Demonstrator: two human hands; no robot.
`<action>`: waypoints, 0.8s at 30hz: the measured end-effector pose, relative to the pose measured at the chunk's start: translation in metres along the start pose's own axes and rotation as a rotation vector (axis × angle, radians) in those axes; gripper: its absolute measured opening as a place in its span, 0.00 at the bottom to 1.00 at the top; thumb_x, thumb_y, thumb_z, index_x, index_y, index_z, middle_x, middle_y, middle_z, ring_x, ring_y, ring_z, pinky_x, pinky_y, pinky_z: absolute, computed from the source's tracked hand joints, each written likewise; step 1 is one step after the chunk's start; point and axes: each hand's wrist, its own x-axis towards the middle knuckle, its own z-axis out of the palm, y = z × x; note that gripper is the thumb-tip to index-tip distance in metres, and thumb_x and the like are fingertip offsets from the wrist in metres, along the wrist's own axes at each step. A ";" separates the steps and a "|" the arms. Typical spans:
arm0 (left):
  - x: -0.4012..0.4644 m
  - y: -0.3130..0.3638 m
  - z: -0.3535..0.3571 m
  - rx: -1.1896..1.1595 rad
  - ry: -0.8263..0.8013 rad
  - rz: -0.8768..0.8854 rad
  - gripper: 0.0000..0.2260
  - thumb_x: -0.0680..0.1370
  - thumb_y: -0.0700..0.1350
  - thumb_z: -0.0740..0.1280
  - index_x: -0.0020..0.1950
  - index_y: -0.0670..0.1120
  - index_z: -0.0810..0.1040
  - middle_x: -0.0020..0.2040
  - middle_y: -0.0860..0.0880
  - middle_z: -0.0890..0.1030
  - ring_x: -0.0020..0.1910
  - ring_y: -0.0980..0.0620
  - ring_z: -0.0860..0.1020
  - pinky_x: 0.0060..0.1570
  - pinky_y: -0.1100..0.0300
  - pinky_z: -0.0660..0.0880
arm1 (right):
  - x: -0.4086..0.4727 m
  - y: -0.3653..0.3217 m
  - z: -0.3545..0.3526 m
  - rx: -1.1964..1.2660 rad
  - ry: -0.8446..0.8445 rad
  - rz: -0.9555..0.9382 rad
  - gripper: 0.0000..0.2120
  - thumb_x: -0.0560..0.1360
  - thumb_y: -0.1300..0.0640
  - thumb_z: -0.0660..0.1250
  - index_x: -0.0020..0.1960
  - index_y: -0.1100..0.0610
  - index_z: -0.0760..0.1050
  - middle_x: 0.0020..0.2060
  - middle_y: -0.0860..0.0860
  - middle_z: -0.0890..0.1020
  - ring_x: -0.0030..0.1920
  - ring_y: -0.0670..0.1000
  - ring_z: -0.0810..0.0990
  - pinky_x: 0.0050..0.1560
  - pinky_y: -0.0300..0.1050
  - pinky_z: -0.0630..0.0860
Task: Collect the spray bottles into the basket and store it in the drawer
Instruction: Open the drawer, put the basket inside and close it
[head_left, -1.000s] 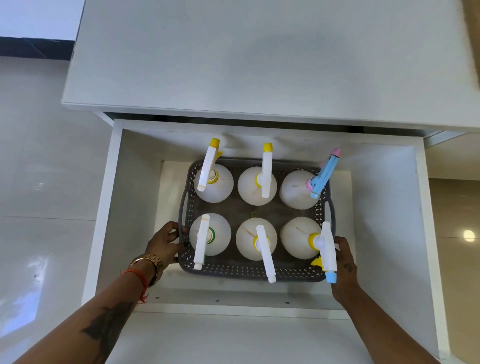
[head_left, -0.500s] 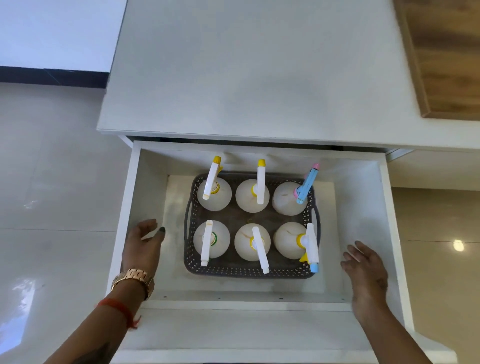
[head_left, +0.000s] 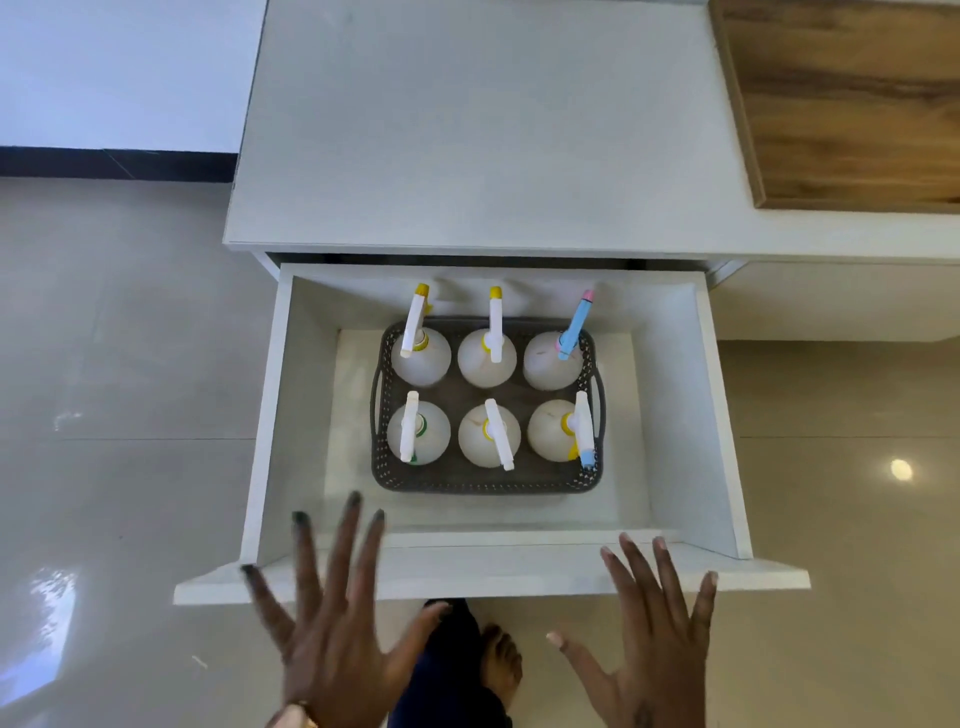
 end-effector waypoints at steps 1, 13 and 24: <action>-0.007 0.003 0.009 0.036 -0.028 0.024 0.41 0.67 0.72 0.52 0.74 0.48 0.57 0.76 0.52 0.54 0.75 0.41 0.50 0.69 0.35 0.36 | -0.004 0.000 0.006 -0.008 -0.025 0.013 0.39 0.68 0.26 0.52 0.67 0.53 0.66 0.68 0.51 0.69 0.76 0.52 0.52 0.74 0.60 0.41; -0.014 0.004 0.077 -0.007 -0.020 0.011 0.26 0.79 0.60 0.40 0.75 0.54 0.45 0.77 0.57 0.39 0.76 0.46 0.40 0.70 0.40 0.38 | -0.006 0.018 0.064 0.098 0.279 -0.108 0.19 0.81 0.50 0.51 0.62 0.60 0.72 0.57 0.57 0.80 0.72 0.49 0.61 0.74 0.48 0.55; 0.008 0.013 0.075 -0.095 -0.033 -0.103 0.31 0.76 0.65 0.39 0.75 0.51 0.42 0.76 0.56 0.37 0.75 0.48 0.37 0.72 0.45 0.35 | 0.019 0.014 0.063 0.165 0.306 -0.067 0.17 0.82 0.53 0.50 0.63 0.58 0.71 0.54 0.55 0.81 0.63 0.54 0.71 0.73 0.49 0.57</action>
